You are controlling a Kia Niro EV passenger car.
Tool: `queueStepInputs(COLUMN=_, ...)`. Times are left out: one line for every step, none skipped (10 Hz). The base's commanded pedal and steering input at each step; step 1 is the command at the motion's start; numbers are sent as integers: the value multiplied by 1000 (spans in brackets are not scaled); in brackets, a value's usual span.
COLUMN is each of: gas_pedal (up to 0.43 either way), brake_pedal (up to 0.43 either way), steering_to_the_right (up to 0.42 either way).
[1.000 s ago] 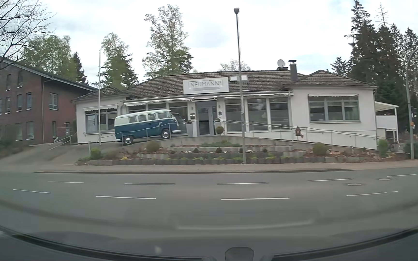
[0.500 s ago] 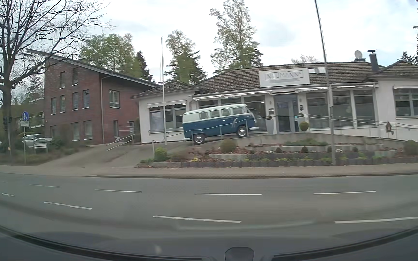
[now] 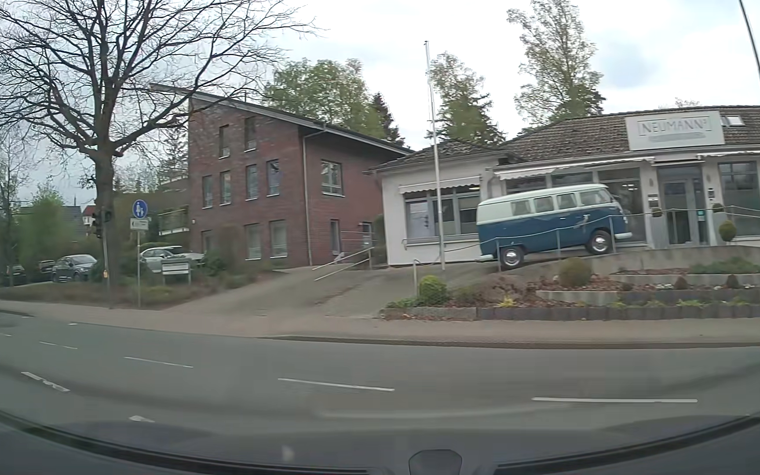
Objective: Follow the waypoints while adhering to traffic rules and regulations
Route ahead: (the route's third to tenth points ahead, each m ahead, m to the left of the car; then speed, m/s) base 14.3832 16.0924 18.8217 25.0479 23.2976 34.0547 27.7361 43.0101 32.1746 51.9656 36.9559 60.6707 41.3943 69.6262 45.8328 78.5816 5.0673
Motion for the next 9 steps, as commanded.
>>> queueStepInputs(gas_pedal=209, brake_pedal=0, steering_to_the_right=-398)
queueStepInputs(gas_pedal=220, brake_pedal=0, steering_to_the_right=-393)
queueStepInputs(gas_pedal=240, brake_pedal=0, steering_to_the_right=-390)
queueStepInputs(gas_pedal=240, brake_pedal=0, steering_to_the_right=-383)
queueStepInputs(gas_pedal=240, brake_pedal=0, steering_to_the_right=-375)
queueStepInputs(gas_pedal=240, brake_pedal=0, steering_to_the_right=-368)
queueStepInputs(gas_pedal=240, brake_pedal=0, steering_to_the_right=-363)
queueStepInputs(gas_pedal=240, brake_pedal=0, steering_to_the_right=-363)
queueStepInputs(gas_pedal=240, brake_pedal=0, steering_to_the_right=-364)
